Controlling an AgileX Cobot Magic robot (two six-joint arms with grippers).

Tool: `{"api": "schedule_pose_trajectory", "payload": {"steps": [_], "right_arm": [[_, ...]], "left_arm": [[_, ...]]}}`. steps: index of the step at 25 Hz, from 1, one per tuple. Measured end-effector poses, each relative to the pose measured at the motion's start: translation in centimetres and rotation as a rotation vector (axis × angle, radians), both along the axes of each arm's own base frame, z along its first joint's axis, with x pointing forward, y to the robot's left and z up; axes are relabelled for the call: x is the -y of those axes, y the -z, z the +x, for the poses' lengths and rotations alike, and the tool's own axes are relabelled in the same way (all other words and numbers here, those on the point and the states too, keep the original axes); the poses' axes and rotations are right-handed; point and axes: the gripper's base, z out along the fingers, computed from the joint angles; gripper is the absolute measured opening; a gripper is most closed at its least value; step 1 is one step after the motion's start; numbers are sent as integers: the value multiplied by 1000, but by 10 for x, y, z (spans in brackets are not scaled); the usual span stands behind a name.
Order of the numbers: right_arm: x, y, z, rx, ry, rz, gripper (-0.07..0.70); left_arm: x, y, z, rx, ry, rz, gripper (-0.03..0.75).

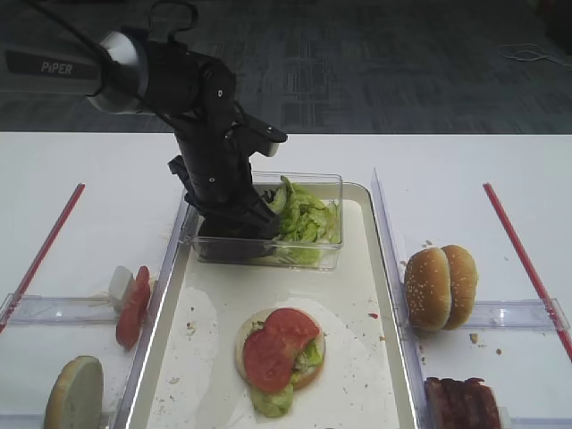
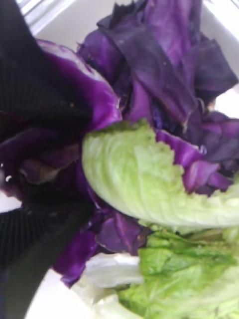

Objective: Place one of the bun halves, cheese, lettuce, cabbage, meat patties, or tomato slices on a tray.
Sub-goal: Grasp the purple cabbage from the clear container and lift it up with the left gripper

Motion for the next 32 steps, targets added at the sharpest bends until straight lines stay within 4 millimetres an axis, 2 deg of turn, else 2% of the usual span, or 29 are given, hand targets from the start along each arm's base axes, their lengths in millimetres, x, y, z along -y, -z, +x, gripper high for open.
{"api": "schedule_pose_trajectory", "payload": {"steps": [5,8,16,25,32], "right_arm": [[0,0,0,0,0,0,464],[0,0,0,0,0,0,464],[0,0,0,0,0,0,464],[0,0,0,0,0,0,464],[0,0,0,0,0,0,464]], "left_arm": [[0,1,0,-6,-3,-4,127],[0,0,0,-5,-5,-5,44],[0,-6,-1,4,-11,-11,44],[-7,-58,-13,58,-21,-37,43],[-11,-83,-20,97,-23,-59,43]]}}
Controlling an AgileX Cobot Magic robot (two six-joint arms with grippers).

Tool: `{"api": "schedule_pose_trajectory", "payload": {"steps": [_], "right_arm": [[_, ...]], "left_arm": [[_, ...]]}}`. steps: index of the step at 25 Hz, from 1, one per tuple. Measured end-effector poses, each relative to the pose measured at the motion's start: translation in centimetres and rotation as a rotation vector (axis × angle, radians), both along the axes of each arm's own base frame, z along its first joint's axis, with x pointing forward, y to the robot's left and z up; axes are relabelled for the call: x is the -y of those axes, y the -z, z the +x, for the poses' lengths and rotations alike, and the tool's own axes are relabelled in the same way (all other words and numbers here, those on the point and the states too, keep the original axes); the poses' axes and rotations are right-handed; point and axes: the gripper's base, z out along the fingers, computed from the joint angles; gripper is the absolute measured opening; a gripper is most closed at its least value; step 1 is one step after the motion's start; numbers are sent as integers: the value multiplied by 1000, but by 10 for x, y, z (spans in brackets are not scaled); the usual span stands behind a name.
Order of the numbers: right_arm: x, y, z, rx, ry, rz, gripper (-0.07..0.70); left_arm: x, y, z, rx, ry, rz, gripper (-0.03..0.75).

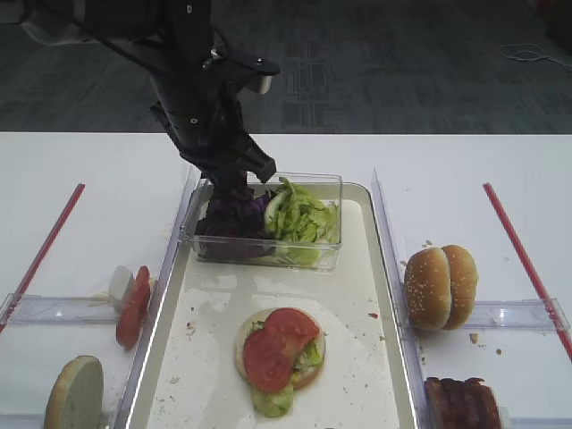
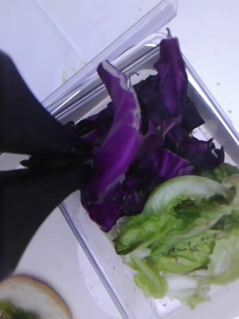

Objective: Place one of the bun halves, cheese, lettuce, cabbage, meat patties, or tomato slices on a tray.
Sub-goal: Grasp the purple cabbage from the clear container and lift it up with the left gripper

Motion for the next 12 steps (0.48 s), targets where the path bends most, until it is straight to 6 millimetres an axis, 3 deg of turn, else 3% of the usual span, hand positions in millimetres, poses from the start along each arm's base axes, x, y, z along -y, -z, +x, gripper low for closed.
{"api": "schedule_pose_trajectory", "payload": {"steps": [12], "right_arm": [[0,0,0,0,1,2,464]], "left_arm": [[-2,-8,-10,-57,10,-6,43]]}}
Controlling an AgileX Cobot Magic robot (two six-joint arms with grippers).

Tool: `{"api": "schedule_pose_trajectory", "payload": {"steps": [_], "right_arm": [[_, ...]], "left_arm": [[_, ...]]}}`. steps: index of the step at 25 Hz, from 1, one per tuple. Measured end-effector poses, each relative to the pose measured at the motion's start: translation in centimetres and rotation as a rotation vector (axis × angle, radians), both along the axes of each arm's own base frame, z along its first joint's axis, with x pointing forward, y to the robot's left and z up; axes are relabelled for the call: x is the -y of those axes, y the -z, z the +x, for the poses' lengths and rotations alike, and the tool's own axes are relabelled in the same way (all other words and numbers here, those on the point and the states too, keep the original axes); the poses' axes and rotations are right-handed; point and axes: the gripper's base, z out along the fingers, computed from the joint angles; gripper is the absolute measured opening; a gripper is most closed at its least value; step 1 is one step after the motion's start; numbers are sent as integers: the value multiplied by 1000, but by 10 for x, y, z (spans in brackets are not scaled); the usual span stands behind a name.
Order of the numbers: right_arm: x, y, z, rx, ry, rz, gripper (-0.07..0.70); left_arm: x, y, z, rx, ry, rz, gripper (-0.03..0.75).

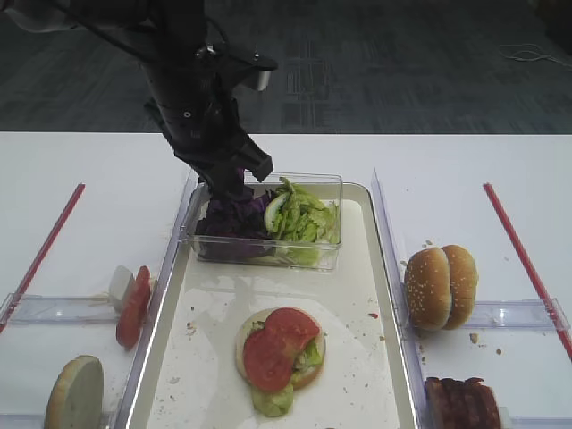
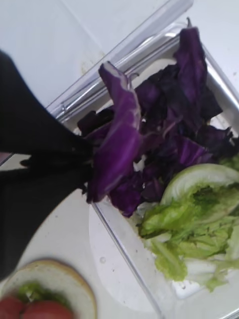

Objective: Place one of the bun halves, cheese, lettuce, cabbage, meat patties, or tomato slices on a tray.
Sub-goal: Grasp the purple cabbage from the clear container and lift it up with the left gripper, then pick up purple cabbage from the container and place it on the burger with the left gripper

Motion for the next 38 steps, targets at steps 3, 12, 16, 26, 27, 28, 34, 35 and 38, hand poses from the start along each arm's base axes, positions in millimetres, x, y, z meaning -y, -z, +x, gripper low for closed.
{"api": "schedule_pose_trajectory", "payload": {"steps": [3,12,16,26,27,28,34,35,38], "right_arm": [[0,0,0,0,0,0,464],[0,0,0,2,0,0,464],[0,0,0,2,0,0,464],[0,0,0,2,0,0,464],[0,0,0,2,0,0,464],[0,0,0,2,0,0,464],[0,0,0,2,0,0,464],[0,0,0,2,0,0,464],[0,0,0,2,0,0,464]], "left_arm": [[1,1,-3,-34,10,-6,43],[-5,6,-16,-147,18,49,43],[-13,9,-31,-163,16,52,43],[-28,1,-65,-181,14,21,43],[-29,1,-67,-179,13,14,43],[-30,1,-69,-175,14,8,43],[-18,7,-82,-189,65,-3,43],[-10,7,-87,-184,89,-3,43],[15,7,-104,-165,175,-12,43]]}}
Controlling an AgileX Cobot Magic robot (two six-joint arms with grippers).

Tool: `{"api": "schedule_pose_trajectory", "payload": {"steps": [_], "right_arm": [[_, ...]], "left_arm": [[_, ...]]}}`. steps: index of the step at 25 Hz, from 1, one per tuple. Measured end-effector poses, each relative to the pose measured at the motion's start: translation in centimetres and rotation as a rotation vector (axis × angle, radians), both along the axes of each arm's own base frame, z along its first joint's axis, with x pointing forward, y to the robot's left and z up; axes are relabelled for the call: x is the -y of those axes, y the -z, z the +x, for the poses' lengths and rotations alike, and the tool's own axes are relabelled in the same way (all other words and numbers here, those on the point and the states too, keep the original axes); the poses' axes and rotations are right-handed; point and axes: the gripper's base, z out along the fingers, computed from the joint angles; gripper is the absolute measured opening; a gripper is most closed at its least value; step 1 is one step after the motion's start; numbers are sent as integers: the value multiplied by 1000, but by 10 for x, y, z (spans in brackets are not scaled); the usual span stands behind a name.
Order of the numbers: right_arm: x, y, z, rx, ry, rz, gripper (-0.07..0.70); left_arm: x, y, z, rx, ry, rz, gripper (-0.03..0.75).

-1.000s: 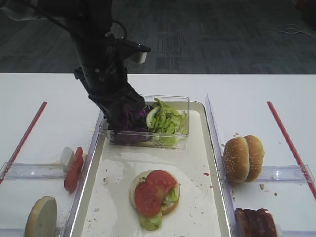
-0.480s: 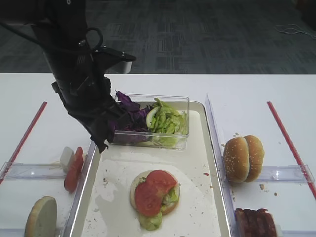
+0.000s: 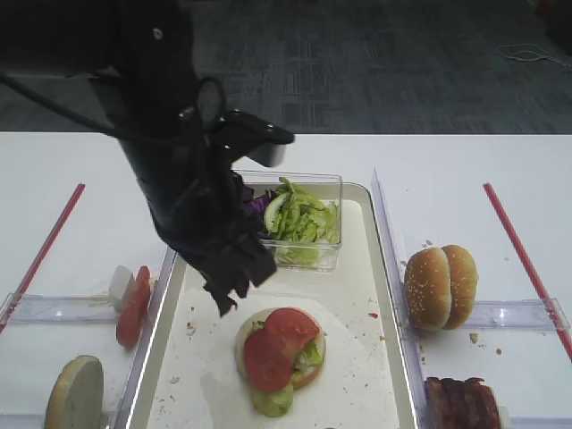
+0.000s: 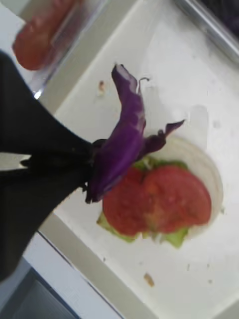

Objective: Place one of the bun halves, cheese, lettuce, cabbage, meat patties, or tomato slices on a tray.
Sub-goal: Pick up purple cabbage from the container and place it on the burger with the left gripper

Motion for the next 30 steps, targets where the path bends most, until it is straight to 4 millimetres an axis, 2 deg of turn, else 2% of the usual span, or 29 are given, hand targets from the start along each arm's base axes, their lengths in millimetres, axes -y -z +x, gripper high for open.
{"api": "schedule_pose_trajectory", "payload": {"steps": [4,7,24,30], "right_arm": [[0,0,0,0,0,0,464],[0,0,0,0,0,0,464],[0,0,0,0,0,0,464],[0,0,0,0,0,0,464]], "left_arm": [[30,-1,-22,27,100,-32,43],[40,0,-29,33,120,-48,43],[53,50,-14,-7,115,20,43],[53,55,-13,-7,101,40,43]]}}
